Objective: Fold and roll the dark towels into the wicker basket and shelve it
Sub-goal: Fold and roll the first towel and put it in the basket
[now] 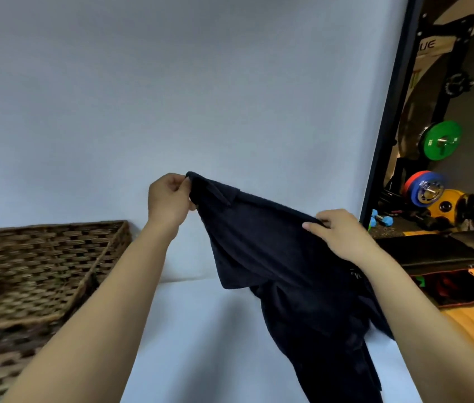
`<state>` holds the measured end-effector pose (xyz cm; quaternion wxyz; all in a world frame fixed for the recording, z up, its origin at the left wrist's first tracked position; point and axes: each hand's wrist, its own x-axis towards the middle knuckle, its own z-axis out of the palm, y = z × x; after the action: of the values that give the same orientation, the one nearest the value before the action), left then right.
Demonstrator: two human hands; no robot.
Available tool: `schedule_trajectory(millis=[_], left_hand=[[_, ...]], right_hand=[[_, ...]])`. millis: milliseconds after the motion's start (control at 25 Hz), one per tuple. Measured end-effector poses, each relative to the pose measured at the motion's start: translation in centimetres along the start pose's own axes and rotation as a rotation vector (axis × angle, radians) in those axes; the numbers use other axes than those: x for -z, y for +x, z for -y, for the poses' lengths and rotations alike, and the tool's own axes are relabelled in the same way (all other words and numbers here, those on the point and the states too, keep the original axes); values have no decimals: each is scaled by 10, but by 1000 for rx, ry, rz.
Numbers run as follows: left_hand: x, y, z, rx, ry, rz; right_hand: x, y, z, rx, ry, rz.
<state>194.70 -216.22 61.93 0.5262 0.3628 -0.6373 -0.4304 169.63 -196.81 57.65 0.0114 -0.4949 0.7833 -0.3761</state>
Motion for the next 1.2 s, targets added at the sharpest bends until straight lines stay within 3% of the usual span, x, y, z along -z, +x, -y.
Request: schedule_trajectory(millis=[80,160,240,360,440,560,680,760,840,920,960,1040,1120,1200], left_hand=[[11,7,-9,2,-105,-62],[14,9,-21,-9,-279,-95],[14,5,-28,37,-329,-23],[21,-6,-26,144,-114,293],[28,-13,-28,70,-55,404],[27,-27,-33,-175,78,567],[25,-42,-24,-168,195,705],[28,-44,-16,-118,199,683],[36,-38,-12,-90,181,542],[49,-28,-13,-60,77,358],[55,-22,-15,-59,32,273],[67,-14,-20,-72,-24,138],[75,-10,-25,-118,-59,29],[80,-10,-27,-174,-52,-14]], right_hand=[[9,13,30,35,277,-320],[13,21,69,111,482,-439],[6,25,96,163,408,-341],[-12,25,119,153,314,-180],[-17,22,138,171,420,-182],[-23,15,160,211,534,-90],[-40,7,161,229,511,-14],[-48,3,147,203,582,61],[-50,-1,121,194,502,264],[-53,-3,90,163,134,476],[-53,-3,78,134,-61,493],[-49,0,66,100,-155,254],[-41,4,79,110,123,-163],[-32,4,109,184,336,-380]])
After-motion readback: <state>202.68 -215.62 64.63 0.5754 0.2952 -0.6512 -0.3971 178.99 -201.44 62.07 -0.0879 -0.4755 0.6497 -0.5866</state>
